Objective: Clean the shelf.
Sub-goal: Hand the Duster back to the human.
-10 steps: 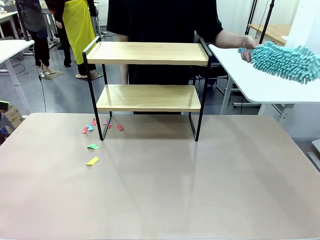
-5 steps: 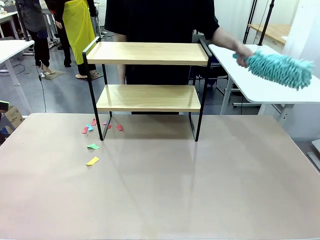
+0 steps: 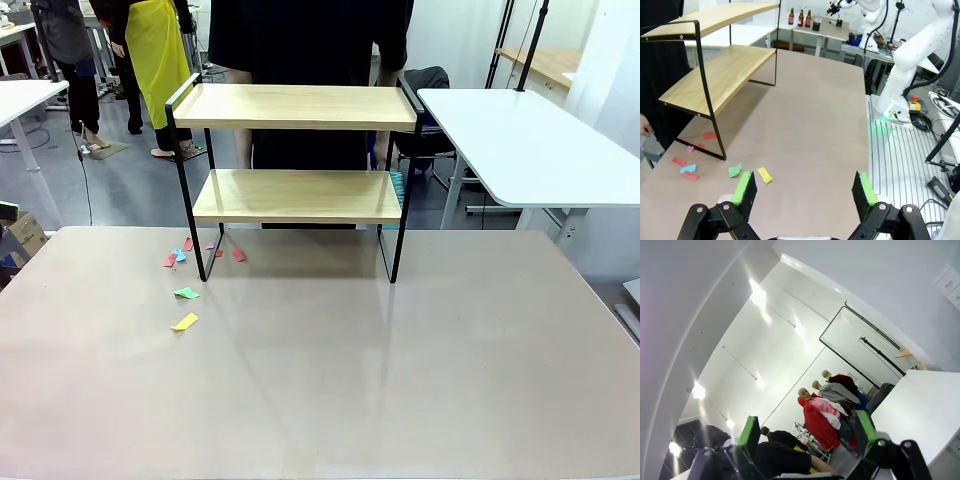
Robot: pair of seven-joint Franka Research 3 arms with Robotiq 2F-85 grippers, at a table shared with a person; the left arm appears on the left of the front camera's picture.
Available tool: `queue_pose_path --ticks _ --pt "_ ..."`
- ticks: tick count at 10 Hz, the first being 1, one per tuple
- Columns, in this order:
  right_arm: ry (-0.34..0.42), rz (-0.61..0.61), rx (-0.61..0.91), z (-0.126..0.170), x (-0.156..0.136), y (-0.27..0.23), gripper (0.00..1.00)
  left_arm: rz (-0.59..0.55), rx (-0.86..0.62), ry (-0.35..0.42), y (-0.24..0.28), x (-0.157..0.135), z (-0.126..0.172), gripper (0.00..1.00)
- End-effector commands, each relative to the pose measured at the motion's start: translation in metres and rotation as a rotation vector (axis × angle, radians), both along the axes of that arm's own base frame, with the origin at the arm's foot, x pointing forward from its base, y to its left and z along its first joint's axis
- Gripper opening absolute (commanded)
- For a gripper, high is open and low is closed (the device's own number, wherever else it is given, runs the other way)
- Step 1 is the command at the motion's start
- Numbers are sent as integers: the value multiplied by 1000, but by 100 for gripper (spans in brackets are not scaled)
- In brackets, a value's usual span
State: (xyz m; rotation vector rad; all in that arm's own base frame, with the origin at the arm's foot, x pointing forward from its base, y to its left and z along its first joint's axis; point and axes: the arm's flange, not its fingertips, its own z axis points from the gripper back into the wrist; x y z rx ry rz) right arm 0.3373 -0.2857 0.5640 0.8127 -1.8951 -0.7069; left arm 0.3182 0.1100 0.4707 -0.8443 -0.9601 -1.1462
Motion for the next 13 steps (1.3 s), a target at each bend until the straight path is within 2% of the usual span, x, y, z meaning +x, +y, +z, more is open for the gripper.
queue_pose_path --ticks 1,13 --pt "-4 -3 1 1 -2 0 100 2 -25 -21 -2 0 1 100" --pt "-4 -3 1 1 -2 0 100 2 -25 -21 -2 0 1 100"
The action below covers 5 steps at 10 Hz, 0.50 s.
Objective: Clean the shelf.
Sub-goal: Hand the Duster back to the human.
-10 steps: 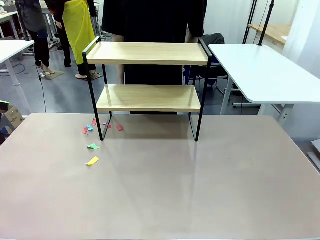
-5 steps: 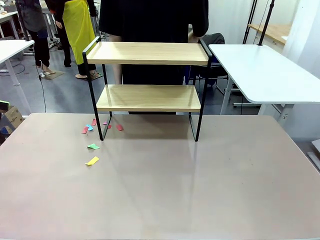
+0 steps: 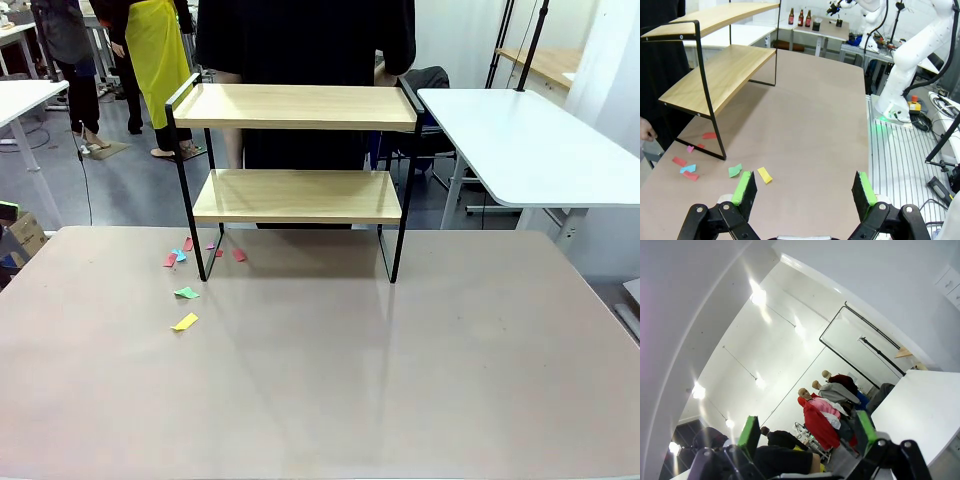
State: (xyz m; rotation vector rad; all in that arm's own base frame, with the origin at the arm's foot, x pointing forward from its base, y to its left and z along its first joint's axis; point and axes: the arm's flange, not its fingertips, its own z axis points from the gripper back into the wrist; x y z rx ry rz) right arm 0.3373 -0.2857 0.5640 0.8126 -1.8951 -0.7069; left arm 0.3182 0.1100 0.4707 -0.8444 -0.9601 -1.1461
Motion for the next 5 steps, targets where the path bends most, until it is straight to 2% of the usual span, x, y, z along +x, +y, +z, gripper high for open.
queue_pose_path --ticks 1,5 --pt "-4 -3 1 1 -2 0 100 2 -25 -21 -2 0 1 100" --pt "-4 -3 1 1 -2 0 100 2 -25 -21 -2 0 1 100"
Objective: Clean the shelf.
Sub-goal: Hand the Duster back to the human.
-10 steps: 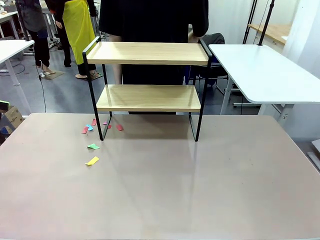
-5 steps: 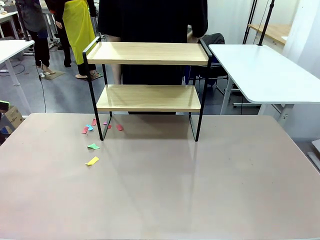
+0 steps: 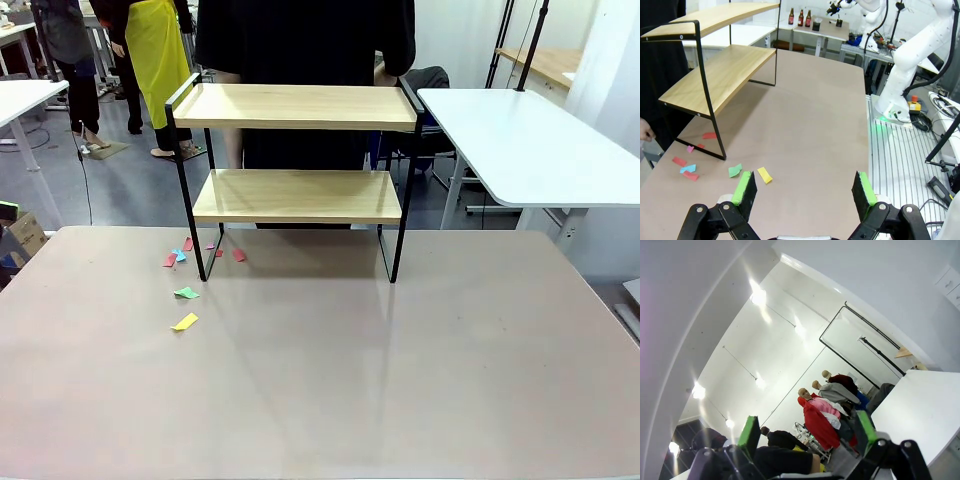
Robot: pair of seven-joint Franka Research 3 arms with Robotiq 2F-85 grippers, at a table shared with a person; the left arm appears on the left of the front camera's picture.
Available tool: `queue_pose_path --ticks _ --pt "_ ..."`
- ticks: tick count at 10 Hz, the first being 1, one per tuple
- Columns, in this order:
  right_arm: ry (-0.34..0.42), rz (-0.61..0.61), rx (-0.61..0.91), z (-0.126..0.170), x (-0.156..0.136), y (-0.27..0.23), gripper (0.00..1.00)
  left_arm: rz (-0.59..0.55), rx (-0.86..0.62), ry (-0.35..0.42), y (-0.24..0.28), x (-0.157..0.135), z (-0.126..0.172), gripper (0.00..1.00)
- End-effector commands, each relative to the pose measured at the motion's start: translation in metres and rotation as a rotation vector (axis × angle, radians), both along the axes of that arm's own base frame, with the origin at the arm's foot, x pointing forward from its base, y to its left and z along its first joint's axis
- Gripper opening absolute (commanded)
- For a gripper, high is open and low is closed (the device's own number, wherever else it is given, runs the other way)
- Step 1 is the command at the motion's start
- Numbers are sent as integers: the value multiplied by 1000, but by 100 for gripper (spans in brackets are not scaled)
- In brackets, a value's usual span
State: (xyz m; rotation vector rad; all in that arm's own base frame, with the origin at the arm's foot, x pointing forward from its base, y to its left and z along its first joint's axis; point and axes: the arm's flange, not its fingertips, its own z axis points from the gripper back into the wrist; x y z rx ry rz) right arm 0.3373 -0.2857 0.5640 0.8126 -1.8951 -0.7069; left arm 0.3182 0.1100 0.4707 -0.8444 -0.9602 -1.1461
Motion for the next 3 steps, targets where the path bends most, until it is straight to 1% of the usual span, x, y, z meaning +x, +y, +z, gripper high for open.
queue_pose_path --ticks 1,3 --pt "-4 -3 1 1 -2 0 100 2 -25 -21 -2 0 1 100" --pt "-4 -3 1 1 -2 0 100 2 -25 -21 -2 0 1 100"
